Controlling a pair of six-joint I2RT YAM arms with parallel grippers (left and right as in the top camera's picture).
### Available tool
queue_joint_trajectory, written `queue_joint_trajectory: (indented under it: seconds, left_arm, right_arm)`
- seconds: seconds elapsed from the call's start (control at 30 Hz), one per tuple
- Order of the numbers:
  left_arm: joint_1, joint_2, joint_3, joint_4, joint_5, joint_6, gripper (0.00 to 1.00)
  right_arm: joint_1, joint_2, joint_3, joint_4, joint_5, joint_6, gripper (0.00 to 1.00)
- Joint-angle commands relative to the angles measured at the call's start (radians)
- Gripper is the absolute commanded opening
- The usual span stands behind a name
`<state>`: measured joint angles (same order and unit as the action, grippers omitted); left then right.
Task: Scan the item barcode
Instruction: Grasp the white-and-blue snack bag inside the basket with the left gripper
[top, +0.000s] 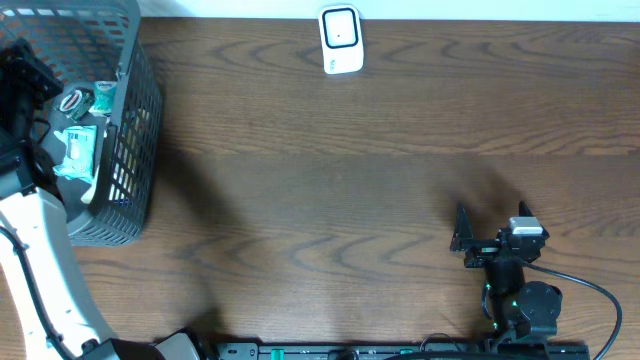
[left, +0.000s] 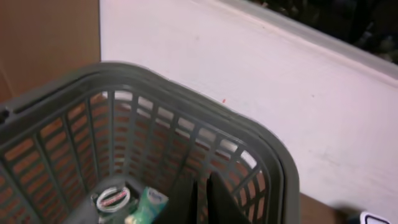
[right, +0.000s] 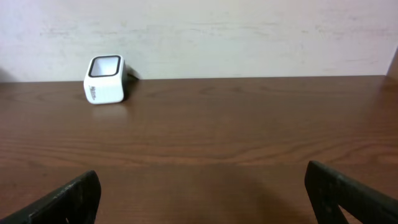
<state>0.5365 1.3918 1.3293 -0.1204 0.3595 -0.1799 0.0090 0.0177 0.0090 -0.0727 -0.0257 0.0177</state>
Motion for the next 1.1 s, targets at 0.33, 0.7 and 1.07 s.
queue_joint_trajectory:
  seconds: [0.33,0.7,1.07]
  left_arm:
    - [0.002,0.167,0.014,-0.298,-0.277,0.108,0.98]
    - [0.020,0.365,0.014,-0.416,-0.026,0.267,0.98]
    - [0.047,0.377,0.014,-0.532,0.074,0.381,0.99]
  right_arm:
    - [-0.006,-0.004,-0.003,-0.002,0.005,0.011,0.99]
    - [-0.006,-0.004,-0.003,-0.002,0.005,0.011,0.99]
    - [-0.006,-0.004,-0.003,-0.002,0.005,0.011,0.99]
